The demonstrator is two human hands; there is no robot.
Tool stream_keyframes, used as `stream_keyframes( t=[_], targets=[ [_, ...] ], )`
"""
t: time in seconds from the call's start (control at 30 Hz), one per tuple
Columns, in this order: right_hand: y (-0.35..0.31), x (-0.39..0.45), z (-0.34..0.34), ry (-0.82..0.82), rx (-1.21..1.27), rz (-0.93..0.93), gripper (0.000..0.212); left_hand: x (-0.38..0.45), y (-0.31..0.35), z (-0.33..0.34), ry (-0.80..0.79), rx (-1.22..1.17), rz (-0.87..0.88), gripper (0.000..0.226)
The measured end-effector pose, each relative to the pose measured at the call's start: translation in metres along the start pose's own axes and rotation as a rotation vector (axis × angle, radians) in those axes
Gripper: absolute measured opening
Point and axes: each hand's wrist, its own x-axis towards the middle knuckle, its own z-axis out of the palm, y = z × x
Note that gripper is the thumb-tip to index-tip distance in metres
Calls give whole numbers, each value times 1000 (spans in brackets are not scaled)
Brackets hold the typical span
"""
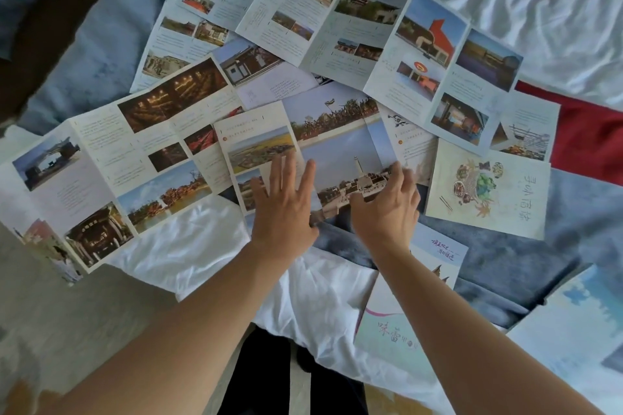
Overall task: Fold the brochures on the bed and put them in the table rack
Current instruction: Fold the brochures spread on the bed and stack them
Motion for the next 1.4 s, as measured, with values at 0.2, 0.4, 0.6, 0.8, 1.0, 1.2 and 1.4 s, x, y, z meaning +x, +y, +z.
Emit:
stream_keyframes(
  t=[0.2, 0.4, 0.6, 0.8, 1.0, 1.2, 1.4],
  targets=[
    [1, 10, -3, -28, -37, -42, 91, -6, -9, -3, 107, -86, -39, 84],
    [-13, 8, -3, -14, 22, -43, 89, -12, -13, -5, 189, -202, -100, 64],
    [-24, 17, -14, -16, 123, 25, 70, -29, -31, -5, 344, -63, -59, 60],
    [-26, 9, -10, -67, 109, -49, 37, -49, -57, 4, 313, -23, -78, 65],
    [-33, -3, 4, -53, 14, -153, 69, -57, -81, 8, 368, -124, -239, 67],
    [-45, -17, 21, -123, -94, -234, 75, -66, -98, 17, 192, -160, -344, 83],
    [-56, -23, 34, -115, -201, -259, 80, -55, -102, 16, 144, -144, -376, 98]
  ],
)
